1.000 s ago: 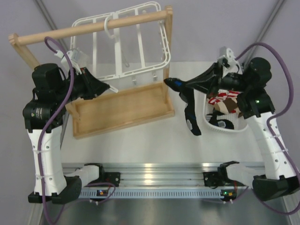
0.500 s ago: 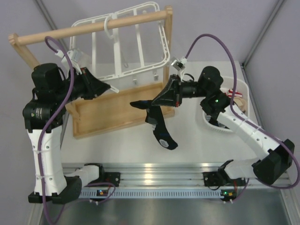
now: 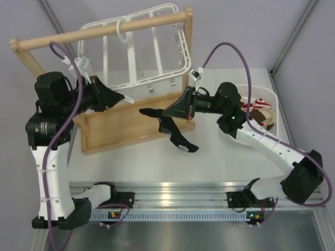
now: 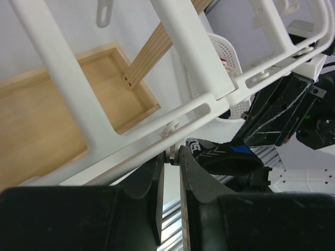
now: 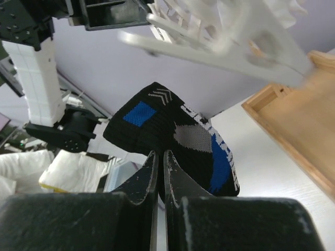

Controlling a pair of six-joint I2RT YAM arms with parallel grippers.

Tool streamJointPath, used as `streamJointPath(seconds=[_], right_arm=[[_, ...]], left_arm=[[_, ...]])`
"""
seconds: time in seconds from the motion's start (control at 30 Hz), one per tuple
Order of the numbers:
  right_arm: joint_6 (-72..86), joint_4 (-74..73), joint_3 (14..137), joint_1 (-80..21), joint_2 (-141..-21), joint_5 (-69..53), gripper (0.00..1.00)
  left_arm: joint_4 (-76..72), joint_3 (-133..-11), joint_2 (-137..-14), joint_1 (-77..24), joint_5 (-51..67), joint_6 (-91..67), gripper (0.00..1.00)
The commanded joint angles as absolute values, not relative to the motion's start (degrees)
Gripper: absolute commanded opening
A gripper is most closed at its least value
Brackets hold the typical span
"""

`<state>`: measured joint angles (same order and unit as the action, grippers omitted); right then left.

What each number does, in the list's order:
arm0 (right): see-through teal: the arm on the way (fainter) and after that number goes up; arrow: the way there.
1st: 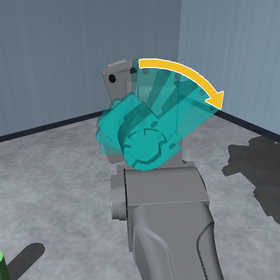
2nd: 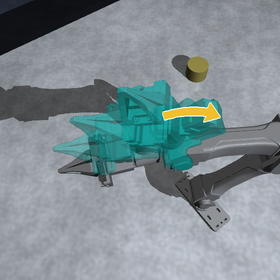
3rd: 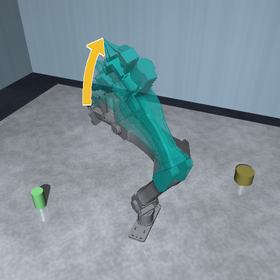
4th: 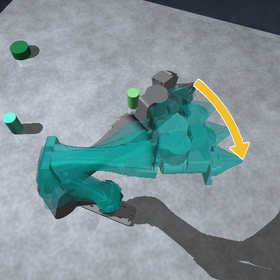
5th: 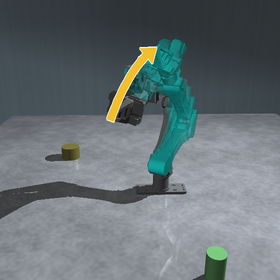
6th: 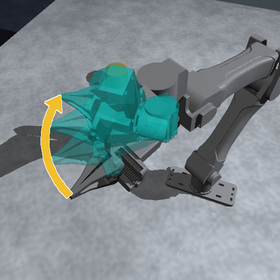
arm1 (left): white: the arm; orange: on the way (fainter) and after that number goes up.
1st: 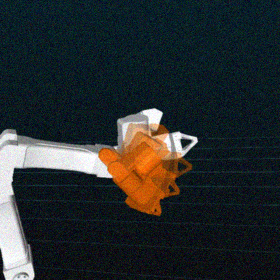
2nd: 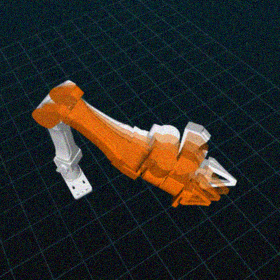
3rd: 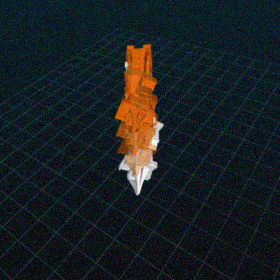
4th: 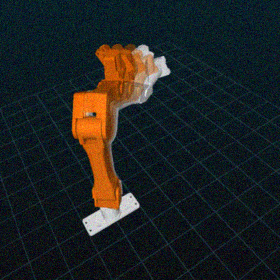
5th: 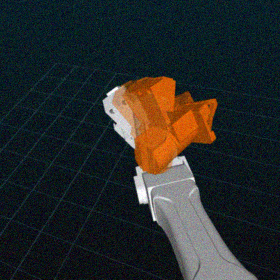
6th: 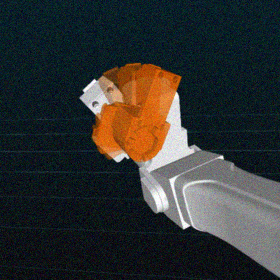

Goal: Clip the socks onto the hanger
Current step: Clamp the sock onto the hanger.

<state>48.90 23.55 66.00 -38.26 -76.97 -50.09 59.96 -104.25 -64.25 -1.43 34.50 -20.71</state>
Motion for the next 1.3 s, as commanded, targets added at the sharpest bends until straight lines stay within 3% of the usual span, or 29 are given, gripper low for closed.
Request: streamJointPath(seconds=[0.0, 0.13, 0.27, 0.43, 0.47, 0.6, 0.8, 0.93, 1.27], right_arm=[[38.47, 17.17, 68.46, -42.0, -72.34, -40.8, 0.0], [20.77, 2.57, 71.63, -47.97, -66.64, -26.93, 0.0], [1.37, 2.37, 68.83, -57.36, -62.06, -8.86, 0.0], [-27.73, 14.74, 59.96, -74.74, -59.06, 12.08, 0.0], [-31.95, 23.12, 56.81, -76.97, -59.58, 20.66, 0.0], [-49.03, 42.69, 52.12, -82.26, -65.55, 34.43, 0.0], [-55.27, 56.58, 47.55, -82.09, -69.42, 35.85, 0.0], [-61.6, 73.77, 47.29, -81.65, -74.78, 36.21, 0.0], [-67.59, 86.22, 45.18, -81.83, -79.45, 28.31, 0.0]], left_arm=[[55.46, -103.89, -64.51, -1.49, 37.97, -21.44, 0.18], [55.46, -103.36, -64.25, -1.49, 37.88, -21.88, 0.18], [55.64, -103.27, -64.33, -1.49, 37.97, -22.67, 0.18], [55.11, -103.18, -64.51, -1.49, 38.67, -23.91, 0.19], [55.11, -103.18, -64.42, -1.49, 38.93, -24.25, 0.19], [54.93, -103.18, -64.51, -1.49, 39.73, -25.13, 0.19], [54.76, -102.31, -64.42, -1.23, 41.04, -26.45, 0.19], [54.49, -101.78, -64.6, -0.71, 42.36, -27.68, 0.19], [53.44, -100.37, -64.69, -0.44, 46.14, -29.62, 0.2]])
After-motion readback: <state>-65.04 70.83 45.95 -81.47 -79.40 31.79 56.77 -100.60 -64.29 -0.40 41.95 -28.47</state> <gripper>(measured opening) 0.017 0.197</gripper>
